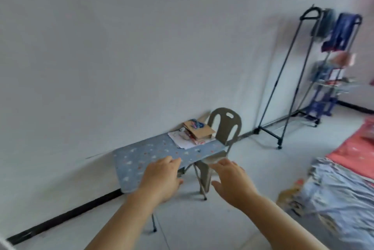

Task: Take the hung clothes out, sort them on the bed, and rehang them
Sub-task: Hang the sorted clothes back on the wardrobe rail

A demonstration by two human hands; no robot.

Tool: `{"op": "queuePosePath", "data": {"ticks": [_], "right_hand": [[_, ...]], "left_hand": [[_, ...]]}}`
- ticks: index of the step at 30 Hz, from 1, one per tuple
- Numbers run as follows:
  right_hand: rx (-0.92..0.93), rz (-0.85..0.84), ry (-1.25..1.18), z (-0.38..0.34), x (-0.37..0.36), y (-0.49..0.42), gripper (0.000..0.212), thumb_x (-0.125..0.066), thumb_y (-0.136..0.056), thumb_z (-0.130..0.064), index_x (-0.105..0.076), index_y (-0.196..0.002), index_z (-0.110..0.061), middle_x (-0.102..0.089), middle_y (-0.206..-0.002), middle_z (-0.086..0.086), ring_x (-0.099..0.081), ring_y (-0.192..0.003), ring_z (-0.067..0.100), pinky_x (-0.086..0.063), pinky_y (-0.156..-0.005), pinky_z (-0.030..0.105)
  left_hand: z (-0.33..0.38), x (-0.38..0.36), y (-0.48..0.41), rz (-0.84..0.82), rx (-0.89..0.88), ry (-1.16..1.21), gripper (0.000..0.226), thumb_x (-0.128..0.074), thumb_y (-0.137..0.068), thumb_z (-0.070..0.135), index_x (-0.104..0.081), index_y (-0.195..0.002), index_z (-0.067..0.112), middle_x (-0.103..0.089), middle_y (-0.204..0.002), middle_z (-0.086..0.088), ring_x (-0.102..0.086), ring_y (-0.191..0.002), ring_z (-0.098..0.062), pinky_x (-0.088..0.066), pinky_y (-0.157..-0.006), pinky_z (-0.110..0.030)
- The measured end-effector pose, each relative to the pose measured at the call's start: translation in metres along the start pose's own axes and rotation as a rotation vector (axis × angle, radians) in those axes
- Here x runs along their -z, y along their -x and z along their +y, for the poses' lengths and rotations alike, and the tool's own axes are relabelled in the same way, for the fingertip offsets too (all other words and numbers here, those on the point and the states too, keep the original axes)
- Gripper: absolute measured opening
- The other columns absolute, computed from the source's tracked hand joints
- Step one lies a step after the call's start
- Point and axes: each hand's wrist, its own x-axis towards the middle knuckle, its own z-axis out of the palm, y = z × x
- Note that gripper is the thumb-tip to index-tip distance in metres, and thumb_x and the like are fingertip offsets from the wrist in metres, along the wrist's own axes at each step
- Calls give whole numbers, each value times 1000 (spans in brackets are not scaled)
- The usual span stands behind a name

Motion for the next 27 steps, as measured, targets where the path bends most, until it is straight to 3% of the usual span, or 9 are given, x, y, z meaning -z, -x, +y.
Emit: {"op": "queuePosePath", "data": {"ticks": [6, 14, 20, 27], "right_hand": [[-407, 80, -42, 178, 40, 110, 49, -53, -92, -30, -41, -140, -27, -44, -134, -1, -44, -122, 23, -38, -100, 31], [-830, 129, -26, 307, 55, 225, 47, -50, -91, -21, -42, -137, -26, -45, -133, 0, -46, -119, 22, -40, -98, 33], [-979, 130, -38, 394, 55, 233, 49, -52, -92, -30, -40, -139, -28, -46, -133, -2, -45, -120, 20, -38, -101, 32], [-1026, 81, -71, 502, 60, 181, 49, -51, -94, -33, -37, -141, -27, -42, -137, -2, -42, -124, 18, -38, -101, 30]], "left_hand": [[206, -29, -60, -115, -402, 11, 55, -47, -93, 43, -30, -142, 21, -39, -141, -1, -38, -129, -21, -32, -106, -36], [402, -70, -89, -244, -791, -17, 53, -49, -93, 40, -33, -140, 22, -41, -139, -2, -38, -127, -23, -32, -102, -36], [498, -104, -141, -282, -944, -31, 54, -49, -93, 38, -32, -141, 20, -41, -140, -4, -40, -126, -26, -35, -103, -38], [573, -138, -241, -365, -969, -67, 54, -50, -93, 38, -33, -141, 18, -39, -141, -5, -38, -129, -26, -32, -105, -39]]}}
